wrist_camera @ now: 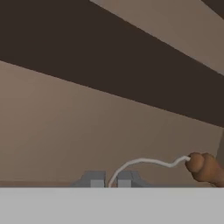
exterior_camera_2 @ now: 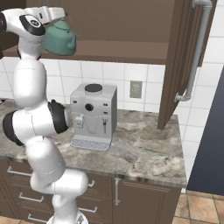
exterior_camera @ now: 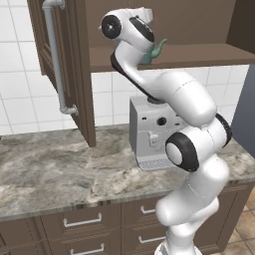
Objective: Open the cabinet, pick the kettle from the cabinet, and place it in the sink.
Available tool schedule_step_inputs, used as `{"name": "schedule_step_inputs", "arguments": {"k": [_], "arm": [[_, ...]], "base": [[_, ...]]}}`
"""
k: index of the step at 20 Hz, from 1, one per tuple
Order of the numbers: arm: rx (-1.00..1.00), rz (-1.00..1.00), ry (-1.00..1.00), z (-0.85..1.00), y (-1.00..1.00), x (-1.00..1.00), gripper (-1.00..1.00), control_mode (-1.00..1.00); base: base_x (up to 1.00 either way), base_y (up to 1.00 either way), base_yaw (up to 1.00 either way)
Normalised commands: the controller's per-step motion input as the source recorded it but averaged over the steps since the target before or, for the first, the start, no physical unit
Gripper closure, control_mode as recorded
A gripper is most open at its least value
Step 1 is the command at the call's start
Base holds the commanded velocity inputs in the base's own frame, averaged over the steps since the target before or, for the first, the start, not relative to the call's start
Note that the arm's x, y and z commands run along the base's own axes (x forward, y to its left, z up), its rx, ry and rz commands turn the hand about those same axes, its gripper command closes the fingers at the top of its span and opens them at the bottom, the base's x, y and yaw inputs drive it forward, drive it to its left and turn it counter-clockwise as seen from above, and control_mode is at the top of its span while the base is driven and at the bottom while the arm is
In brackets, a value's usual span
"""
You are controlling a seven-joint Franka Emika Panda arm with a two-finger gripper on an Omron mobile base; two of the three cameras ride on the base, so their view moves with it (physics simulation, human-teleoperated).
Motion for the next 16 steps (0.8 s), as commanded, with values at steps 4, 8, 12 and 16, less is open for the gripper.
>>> {"name": "schedule_step_inputs", "arguments": {"k": [4, 8, 12, 16], "arm": [[0.08, -0.15, -0.14, 0.00, -0.09, -0.67, 1.00, -1.00], [0.12, -0.12, -0.11, 0.05, -0.12, -0.69, 1.00, -1.00], [0.14, -0.10, -0.10, 0.08, -0.14, -0.70, 1.00, -1.00], [0.13, -0.08, -0.09, 0.08, -0.16, -0.69, 1.00, -1.00]], "base": [[0.00, 0.00, 0.00], [0.00, 0.00, 0.00], [0.00, 0.00, 0.00], [0.00, 0.00, 0.00]]}}
